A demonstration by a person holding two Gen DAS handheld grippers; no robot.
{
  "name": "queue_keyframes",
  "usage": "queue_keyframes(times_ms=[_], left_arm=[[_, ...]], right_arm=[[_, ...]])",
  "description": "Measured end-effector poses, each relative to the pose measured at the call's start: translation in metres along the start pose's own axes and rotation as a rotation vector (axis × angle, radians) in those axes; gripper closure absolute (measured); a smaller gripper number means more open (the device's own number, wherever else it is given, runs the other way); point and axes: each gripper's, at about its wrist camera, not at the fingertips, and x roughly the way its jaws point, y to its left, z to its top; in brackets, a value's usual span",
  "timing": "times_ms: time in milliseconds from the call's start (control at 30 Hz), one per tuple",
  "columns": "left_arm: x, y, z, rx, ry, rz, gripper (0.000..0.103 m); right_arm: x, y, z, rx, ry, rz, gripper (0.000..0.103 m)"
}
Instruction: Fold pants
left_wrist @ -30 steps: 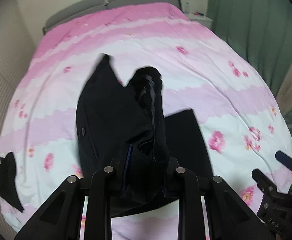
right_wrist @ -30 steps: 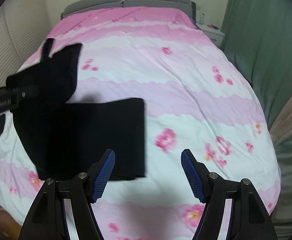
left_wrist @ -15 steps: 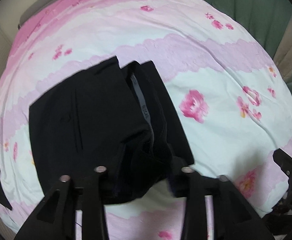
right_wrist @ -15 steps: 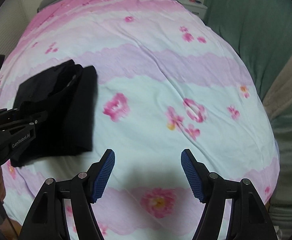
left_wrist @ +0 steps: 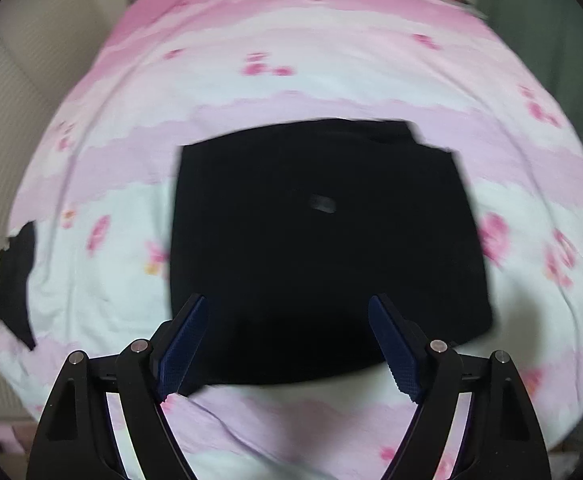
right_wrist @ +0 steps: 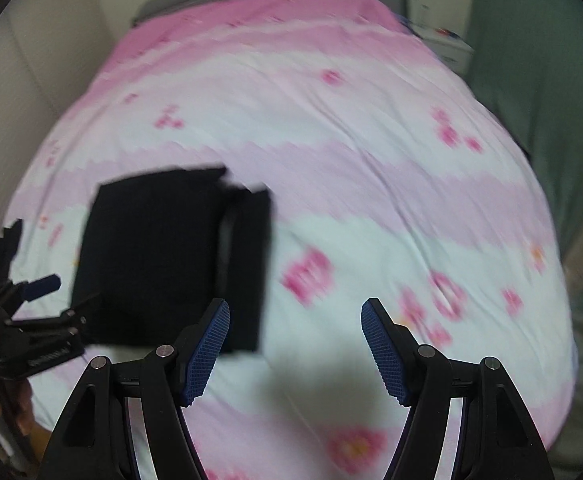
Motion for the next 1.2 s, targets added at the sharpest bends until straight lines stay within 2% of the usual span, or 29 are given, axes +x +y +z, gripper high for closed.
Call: queue_keyframes(times_ms=[67, 133, 233, 267, 300, 367, 467, 667, 733, 767, 867, 967, 1000, 1100, 1167, 1200], left_arm=[[0.011, 0.017, 0.011, -0.061, 0.008, 0.021, 0.021], [0.020, 0.030, 0.020, -0.133, 0.019, 0.001, 0.021], [0.026, 0.038, 0.030, -0.199, 0.013, 0.025, 0.021], [0.027, 0.039, 0.033, -0.213, 0.010, 0.047, 0.021], [0.029, 0.040, 0.036, -0.224, 0.011, 0.067, 0.021], [0.031, 0.044, 0.039, -0.270, 0.015, 0.073, 0.021], [0.030, 0.051, 0.037, -0.334, 0.020, 0.042, 0.021], [0.033, 0.057, 0.027, -0.359, 0.042, 0.040, 0.021], [0.036, 0.061, 0.025, -0.371, 0.052, 0.040, 0.021], [0.038, 0.062, 0.024, -0.376, 0.060, 0.041, 0.021], [0.038, 0.066, 0.018, -0.380, 0.071, 0.035, 0.021], [0.034, 0.070, 0.012, -0.391, 0.075, 0.031, 0.021], [0.033, 0.072, 0.010, -0.398, 0.076, 0.027, 0.021], [0.027, 0.074, 0.005, -0.405, 0.074, 0.017, 0.021], [0.025, 0.074, 0.004, -0.400, 0.077, 0.022, 0.021], [0.024, 0.074, 0.003, -0.402, 0.078, 0.020, 0.021]], right_arm=[[0.017, 0.018, 0.023, -0.038, -0.011, 0.039, 0.034], [0.037, 0.037, 0.044, -0.089, -0.035, 0.074, 0.034], [0.071, 0.062, 0.067, -0.126, -0.039, 0.173, 0.034], [0.082, 0.068, 0.073, -0.124, -0.030, 0.195, 0.035], [0.095, 0.073, 0.079, -0.127, -0.024, 0.208, 0.041], [0.117, 0.083, 0.085, -0.151, -0.004, 0.197, 0.044], [0.140, 0.091, 0.088, -0.178, 0.017, 0.201, 0.047], [0.188, 0.092, 0.091, -0.160, 0.092, 0.199, 0.055], [0.196, 0.092, 0.089, -0.174, 0.105, 0.202, 0.055], [0.201, 0.093, 0.089, -0.171, 0.119, 0.206, 0.060], [0.205, 0.090, 0.088, -0.137, 0.141, 0.226, 0.064], [0.185, 0.084, 0.087, -0.120, 0.112, 0.281, 0.084], [0.177, 0.079, 0.086, -0.105, 0.107, 0.335, 0.089], [0.169, 0.072, 0.082, -0.065, 0.117, 0.445, 0.089], [0.180, 0.074, 0.082, -0.075, 0.149, 0.447, 0.089], [0.190, 0.075, 0.083, -0.076, 0.172, 0.421, 0.087]])
